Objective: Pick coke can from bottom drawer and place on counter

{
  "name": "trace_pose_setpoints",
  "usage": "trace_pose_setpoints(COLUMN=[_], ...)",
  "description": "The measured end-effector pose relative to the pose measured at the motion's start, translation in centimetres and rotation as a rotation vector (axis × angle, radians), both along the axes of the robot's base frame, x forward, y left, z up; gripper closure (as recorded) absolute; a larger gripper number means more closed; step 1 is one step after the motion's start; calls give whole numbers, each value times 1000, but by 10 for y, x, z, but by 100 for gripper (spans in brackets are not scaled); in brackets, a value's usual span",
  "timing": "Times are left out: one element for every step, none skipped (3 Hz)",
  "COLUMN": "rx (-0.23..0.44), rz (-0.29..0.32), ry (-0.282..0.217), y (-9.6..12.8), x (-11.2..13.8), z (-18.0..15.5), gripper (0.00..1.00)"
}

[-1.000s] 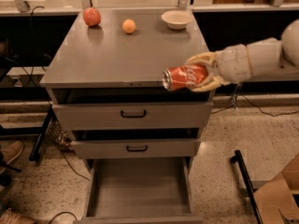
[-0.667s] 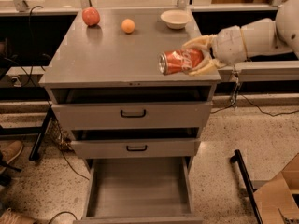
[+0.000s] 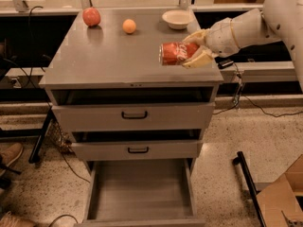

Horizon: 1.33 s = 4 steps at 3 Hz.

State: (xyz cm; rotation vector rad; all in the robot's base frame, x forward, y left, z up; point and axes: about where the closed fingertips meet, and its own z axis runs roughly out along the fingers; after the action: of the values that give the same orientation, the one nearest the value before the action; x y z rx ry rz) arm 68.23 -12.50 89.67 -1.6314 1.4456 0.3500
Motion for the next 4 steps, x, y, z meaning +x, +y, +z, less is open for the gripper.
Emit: trace_pose_setpoints(rx=[12,44,82,123], rz=[-121,-198,-221,-237], ry=[68,139,171,212], y=[3,14,21,28], x=[17,39,53,65], z=[-14,-28,-34,-43], gripper=[100,100,100,81])
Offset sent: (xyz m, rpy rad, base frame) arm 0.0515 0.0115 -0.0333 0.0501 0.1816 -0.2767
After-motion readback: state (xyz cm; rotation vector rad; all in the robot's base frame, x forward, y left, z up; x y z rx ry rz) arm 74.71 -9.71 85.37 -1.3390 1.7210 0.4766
